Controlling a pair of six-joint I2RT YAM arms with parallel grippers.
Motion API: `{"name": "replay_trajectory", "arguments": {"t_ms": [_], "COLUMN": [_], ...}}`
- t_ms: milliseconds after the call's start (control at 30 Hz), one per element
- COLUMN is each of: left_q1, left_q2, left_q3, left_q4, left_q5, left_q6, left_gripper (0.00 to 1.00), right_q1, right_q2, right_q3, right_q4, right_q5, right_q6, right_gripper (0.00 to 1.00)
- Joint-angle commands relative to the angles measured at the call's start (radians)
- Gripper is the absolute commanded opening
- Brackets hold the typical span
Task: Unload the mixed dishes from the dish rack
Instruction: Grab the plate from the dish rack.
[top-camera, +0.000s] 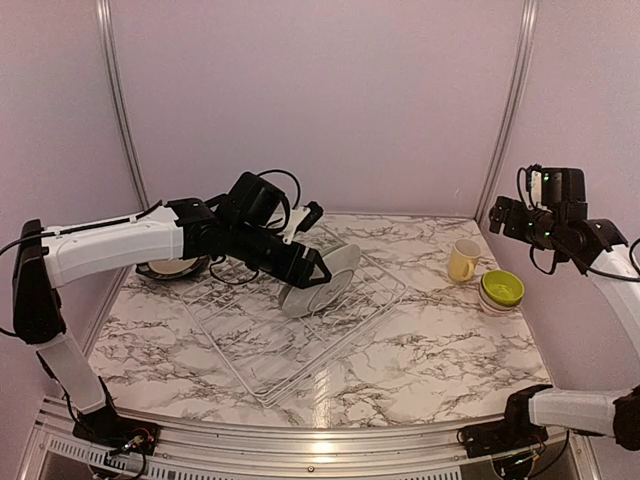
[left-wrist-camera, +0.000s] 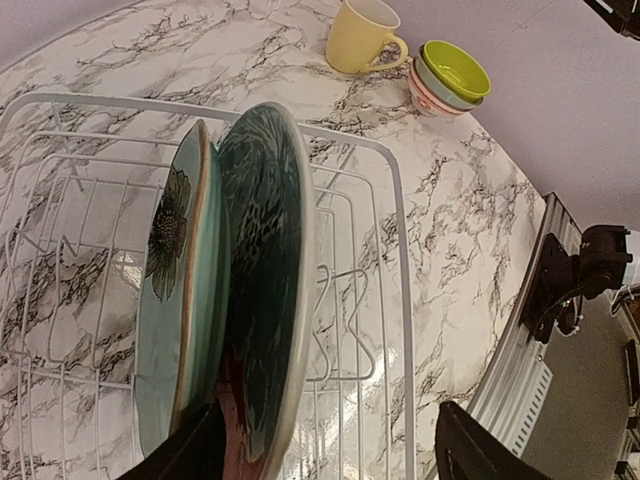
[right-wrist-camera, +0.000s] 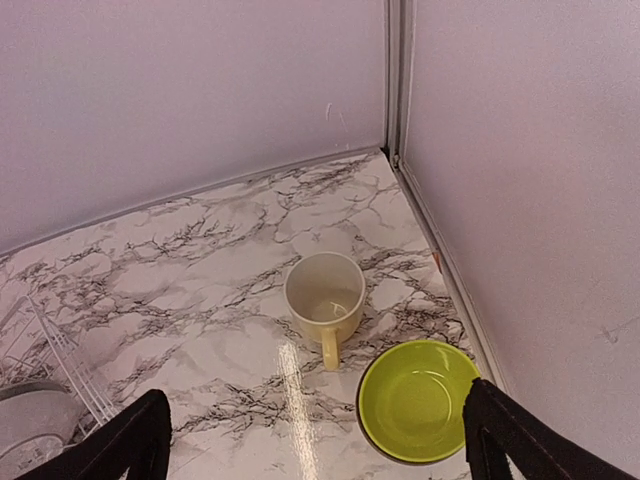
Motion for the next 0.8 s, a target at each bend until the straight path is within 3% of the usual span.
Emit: {"name": "replay_trajectory", "arguments": {"t_ms": [0,267,367,467,767], "left_q1": [-0.022,-0.077,-0.087,-0.094,-0.103], "left_q2": [0.060,0.183,0.215,0.244,0.278], "left_q3": [0.078,0.215,0.241,0.260,0.300], "left_q4": [-0.045,-0.160,-0.171,-0.174,-0.206], "left_q5": [-0.033,-0.221,-0.248,-0.274,-0.371], "left_q6": [0.025,0.085,0.088,0.090,0.107], "left_gripper": [0.72,0.62,0.68,0.68,0.42], "right_q1": [-0.001,0.000,0.000,0.000,0.001], "right_q2": [-0.061,-0.083,-0.087,-0.094,-0.107], "right_q3": [-0.027,-0.043,-0.050,-0.064,-0.091], "right_q4": [0.062,0.072,0.074,0.078,0.092], "right_q5": [-0.033,-0.045,-0.046,-0.050,-0.048], "right_q6": [-0.026,-0.034,-0.034,-0.034,-0.028], "right_gripper": [0.99,0.98,0.98,0.98,0.99]}}
